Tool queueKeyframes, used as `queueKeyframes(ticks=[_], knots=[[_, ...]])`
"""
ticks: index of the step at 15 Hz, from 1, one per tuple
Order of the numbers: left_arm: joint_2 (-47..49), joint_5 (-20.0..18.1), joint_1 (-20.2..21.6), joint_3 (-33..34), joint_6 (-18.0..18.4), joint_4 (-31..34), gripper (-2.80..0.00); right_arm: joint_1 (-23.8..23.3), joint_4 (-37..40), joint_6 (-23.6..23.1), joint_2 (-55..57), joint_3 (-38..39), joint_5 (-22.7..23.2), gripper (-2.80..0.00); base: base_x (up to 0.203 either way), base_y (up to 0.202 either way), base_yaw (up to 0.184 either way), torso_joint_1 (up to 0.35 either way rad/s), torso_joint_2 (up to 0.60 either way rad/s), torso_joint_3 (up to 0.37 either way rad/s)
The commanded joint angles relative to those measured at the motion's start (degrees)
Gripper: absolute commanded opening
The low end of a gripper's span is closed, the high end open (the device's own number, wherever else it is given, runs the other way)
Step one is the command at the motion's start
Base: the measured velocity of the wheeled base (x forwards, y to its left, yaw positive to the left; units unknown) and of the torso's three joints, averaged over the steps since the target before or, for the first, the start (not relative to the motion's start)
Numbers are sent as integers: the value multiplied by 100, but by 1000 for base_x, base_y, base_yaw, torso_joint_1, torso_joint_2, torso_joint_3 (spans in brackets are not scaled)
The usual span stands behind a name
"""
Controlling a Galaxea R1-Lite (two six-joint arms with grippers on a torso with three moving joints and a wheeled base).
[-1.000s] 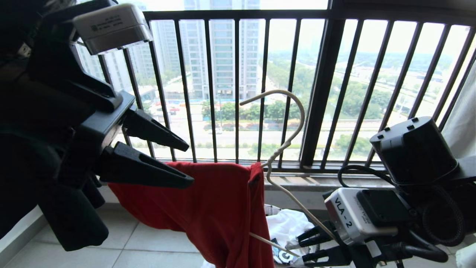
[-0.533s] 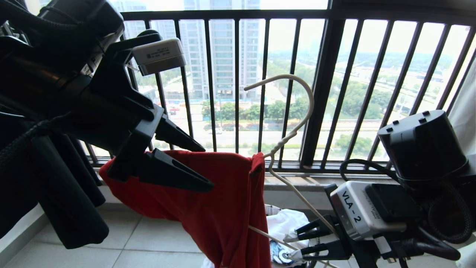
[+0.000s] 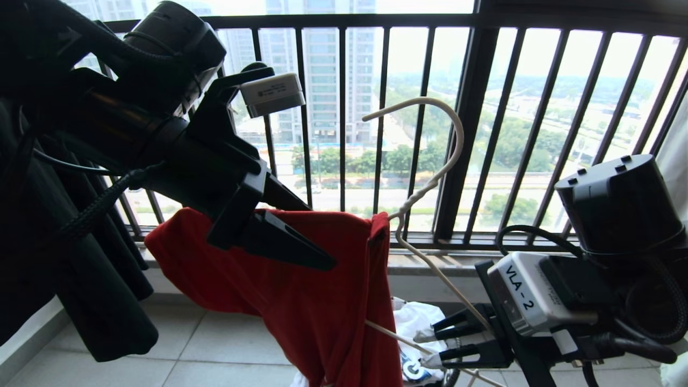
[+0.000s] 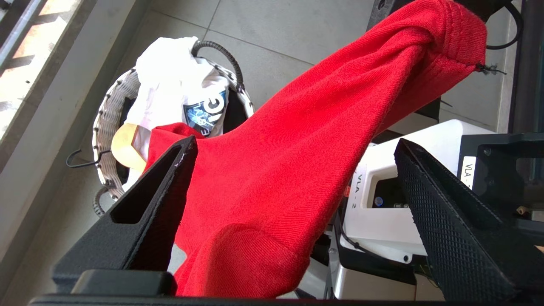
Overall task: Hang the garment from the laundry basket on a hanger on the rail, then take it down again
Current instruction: Hang the clothes on the clothes rack
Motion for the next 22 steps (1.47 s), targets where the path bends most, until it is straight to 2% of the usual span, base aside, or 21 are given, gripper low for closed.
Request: queueKeyframes(ticks=[1,3,8,9,22], knots=[[124,-23,-67,-87,-3,36,0,-58,-109,-22,-7,45,74,-280,0,0,0,0,0,0],[99,-18,-85,-88,-111,36,0,-59,-125,-22,-7,45,77,-280,0,0,0,0,0,0],[99,-14,-86,-27,-117,54,0,-112,-243,-1,-16,54,86,-280,0,0,0,0,0,0],[99,-6,-86,-27,-109,54,-280,-112,-243,4,-20,54,86,-280,0,0,0,0,0,0],[64,-5,-86,8,-109,80,-280,-112,-243,4,-43,36,95,-280,0,0,0,0,0,0]])
